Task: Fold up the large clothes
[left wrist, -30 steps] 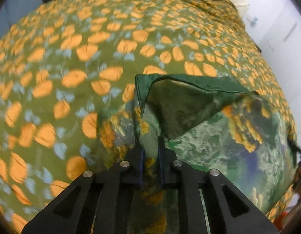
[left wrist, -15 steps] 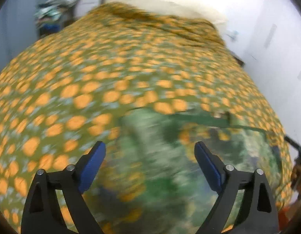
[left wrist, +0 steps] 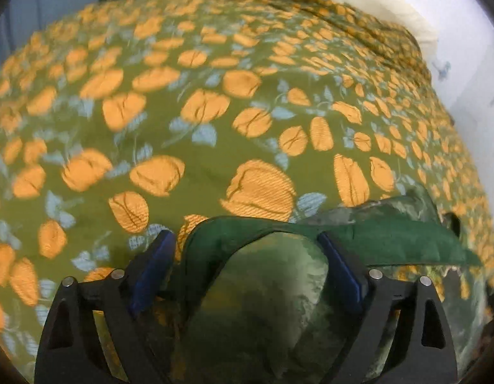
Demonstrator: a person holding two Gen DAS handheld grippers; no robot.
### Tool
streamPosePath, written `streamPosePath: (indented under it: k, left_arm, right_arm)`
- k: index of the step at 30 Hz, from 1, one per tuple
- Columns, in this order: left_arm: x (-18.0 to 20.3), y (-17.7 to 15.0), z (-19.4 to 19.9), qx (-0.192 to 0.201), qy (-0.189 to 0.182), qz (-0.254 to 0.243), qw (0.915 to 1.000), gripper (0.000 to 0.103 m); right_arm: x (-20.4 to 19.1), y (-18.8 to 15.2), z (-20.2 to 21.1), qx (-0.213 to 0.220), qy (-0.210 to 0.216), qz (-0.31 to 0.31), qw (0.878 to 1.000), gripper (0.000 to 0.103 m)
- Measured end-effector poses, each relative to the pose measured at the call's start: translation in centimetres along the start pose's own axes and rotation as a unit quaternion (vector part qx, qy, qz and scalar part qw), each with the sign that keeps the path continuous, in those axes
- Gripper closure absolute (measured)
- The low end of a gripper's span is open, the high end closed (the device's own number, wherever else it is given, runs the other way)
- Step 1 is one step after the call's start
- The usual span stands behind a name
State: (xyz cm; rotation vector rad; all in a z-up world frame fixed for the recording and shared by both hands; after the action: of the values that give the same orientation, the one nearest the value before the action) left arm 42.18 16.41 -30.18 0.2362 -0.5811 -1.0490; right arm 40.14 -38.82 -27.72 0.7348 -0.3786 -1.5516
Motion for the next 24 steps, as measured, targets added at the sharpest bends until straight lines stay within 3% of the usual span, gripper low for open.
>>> streamPosePath:
  k: [7,13,20,24]
  left_arm:
    - [0.4,-0.5,0.5,0.008,0.007,-0.007,0.9999,0.01]
    - [2.6,-0.1,5.7,0.042,0.008,-0.054,0.9976,0.008]
    - [4.6,-1.4,10.8,0.073,0.014,-0.1,0.9922,0.007]
    - [4.8,-2.6,12.0,0.08,0.023,-0.117,0.9897,0.007]
  right_arm:
    - [-0.1,-0.3,-0.2,0.024,-0.001,0.004,1.0,0.035]
    - [-0.4,0.0,0.7,0.017,-0.008,0.015,1.0,0.033]
    - [-3.1,1.5,6.2,0.035,-0.006,0.05,0.998,0.033]
    - [-5.4,0.2,9.5,0.029,-0.005,0.096,0.995,0.032]
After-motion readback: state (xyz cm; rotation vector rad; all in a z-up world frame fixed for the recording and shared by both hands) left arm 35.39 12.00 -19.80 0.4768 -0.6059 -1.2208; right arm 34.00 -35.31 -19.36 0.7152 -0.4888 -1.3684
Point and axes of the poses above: each gripper's, at about its wrist camera, not at the fingertips, and z roughly against the way its jaws point, x to its right, y to its top, the point moved 10 cm from there along -z, roughly the way its jaws point, and after that the axes turned 12 degrees about z, right-handed, at the moved point
